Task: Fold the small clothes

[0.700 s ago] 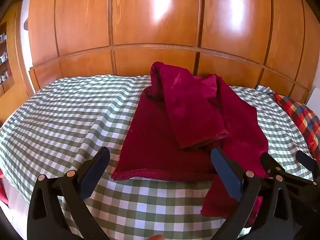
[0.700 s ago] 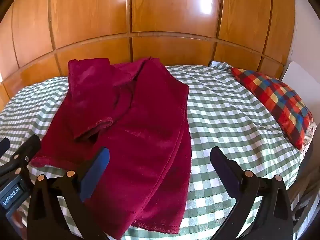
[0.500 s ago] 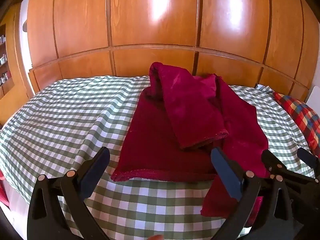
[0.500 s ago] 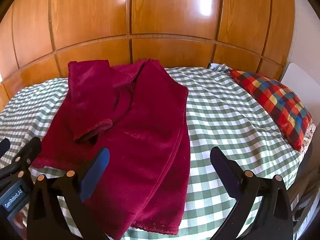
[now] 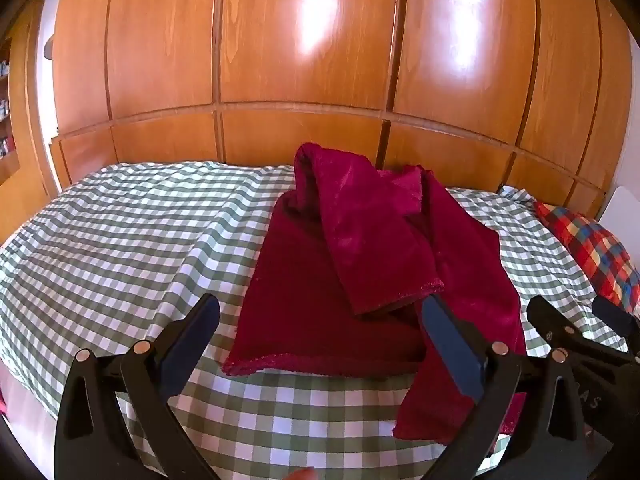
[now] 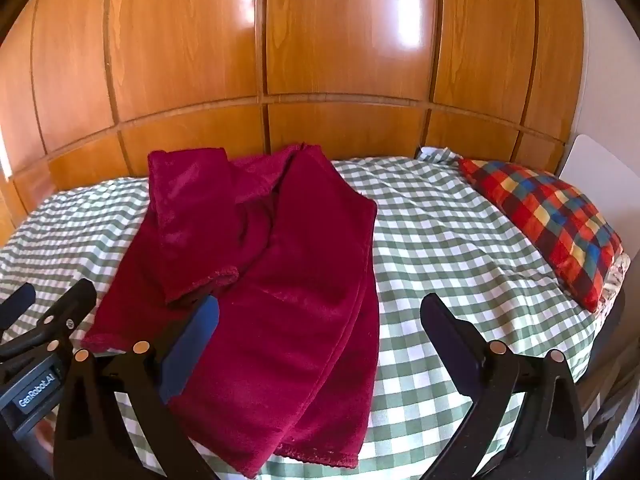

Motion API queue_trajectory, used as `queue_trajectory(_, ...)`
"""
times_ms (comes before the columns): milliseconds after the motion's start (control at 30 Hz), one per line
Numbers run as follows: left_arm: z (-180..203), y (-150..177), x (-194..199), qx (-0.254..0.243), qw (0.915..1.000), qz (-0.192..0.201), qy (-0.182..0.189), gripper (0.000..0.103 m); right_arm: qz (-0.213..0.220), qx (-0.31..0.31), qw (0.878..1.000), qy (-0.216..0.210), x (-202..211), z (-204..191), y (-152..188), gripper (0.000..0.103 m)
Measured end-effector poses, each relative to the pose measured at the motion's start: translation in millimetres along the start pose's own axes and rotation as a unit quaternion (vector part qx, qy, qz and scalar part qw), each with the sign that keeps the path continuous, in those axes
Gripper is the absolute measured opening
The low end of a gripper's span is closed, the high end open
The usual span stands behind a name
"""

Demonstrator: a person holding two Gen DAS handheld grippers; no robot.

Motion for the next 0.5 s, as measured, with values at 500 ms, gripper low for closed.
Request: queue_trajectory(500,3.9,2.7,4.0,-0.016,0.9998,-0.002,-0.006,0.1,-0.002,0.003,1.0,0.008,-0.3,4.6,5.4,0.1)
Point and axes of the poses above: each gripper's, at about its wrist camera, not at the fingertips, and x roughly against the way its jaws point, z to its right, y to its underside, the point moved 6 cm from there along -x, roughly the way its jaws point, and after that the axes turned 11 degrees about -z, right-handed, at the moved point
